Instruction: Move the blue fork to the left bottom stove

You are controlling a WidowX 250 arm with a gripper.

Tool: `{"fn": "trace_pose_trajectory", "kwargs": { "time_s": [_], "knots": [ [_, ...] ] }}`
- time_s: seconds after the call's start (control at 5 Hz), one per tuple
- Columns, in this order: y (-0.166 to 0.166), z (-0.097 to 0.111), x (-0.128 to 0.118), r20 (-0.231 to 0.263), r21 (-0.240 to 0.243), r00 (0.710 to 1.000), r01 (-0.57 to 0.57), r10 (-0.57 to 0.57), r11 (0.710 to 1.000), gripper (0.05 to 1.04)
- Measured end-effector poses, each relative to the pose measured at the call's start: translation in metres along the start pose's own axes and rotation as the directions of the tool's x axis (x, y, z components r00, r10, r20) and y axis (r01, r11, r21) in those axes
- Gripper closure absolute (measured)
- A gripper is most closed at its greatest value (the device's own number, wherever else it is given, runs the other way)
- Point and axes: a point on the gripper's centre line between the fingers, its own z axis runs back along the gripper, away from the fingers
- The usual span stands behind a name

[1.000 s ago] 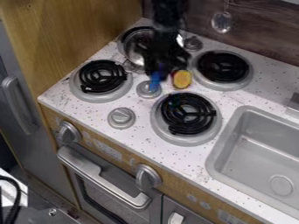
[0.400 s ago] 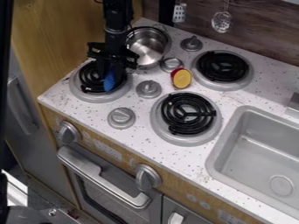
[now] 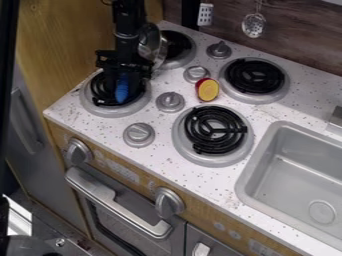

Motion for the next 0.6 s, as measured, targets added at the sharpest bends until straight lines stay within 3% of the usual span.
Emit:
{"fn": "trace_pose_trajectory", "kwargs": {
  "time_s": [0.2,0.6],
  "knots": [
    [0.001,0.002,-0.005,-0.004,0.011,1.0,0.021,-0.021,1.0,0.09],
    [-0.027,0.054,-0.005,0.136,-0.004,0.982,0.129,-0.128,0.992,0.086]
  ]
}}
